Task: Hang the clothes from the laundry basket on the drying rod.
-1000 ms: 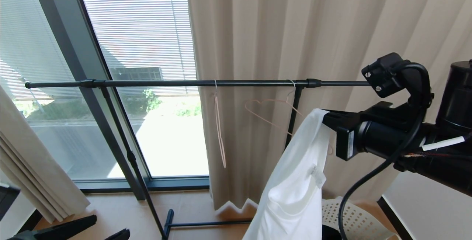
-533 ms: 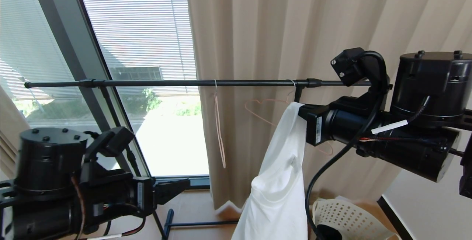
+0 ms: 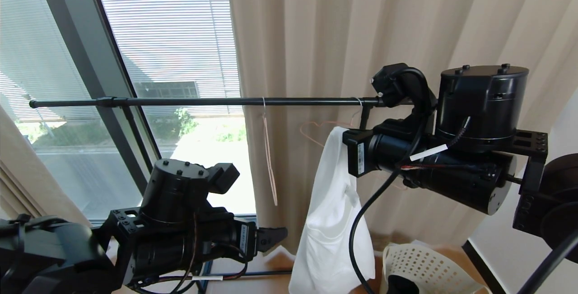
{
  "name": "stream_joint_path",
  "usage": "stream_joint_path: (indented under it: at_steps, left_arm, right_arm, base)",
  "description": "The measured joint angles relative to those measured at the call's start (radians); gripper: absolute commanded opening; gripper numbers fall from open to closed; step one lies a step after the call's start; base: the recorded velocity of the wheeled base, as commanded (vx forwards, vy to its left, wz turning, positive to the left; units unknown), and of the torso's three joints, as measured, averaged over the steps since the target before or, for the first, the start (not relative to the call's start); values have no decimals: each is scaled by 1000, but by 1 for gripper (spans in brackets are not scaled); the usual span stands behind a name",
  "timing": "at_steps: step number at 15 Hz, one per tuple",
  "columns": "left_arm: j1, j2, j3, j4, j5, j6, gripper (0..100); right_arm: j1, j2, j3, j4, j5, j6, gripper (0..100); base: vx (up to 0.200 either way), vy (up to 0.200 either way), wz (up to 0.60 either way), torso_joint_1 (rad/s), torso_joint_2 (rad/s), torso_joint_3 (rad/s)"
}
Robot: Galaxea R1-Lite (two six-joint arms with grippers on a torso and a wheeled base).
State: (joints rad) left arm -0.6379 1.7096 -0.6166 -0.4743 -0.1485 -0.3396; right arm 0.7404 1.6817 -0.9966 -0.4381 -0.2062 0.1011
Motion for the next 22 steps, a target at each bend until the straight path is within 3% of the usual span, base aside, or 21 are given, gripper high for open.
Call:
stream_joint_path:
  at_steps: [4, 11, 22]
  left_arm:
    - [-13, 30, -8, -13, 1, -35, 100]
    - [-24, 39, -1, -28, 8, -31, 100]
    - [-27, 127, -6, -101, 132, -34, 100]
  right_arm:
    - [32, 20, -3, -9, -20, 10, 0]
    - [109, 43, 4, -72, -57, 43, 0]
    - [160, -11, 31, -85, -77, 42, 0]
  base:
    - [0, 0, 0, 0, 0, 0]
    - [0, 0, 0, 0, 0, 0]
    - [0, 0, 0, 0, 0, 0]
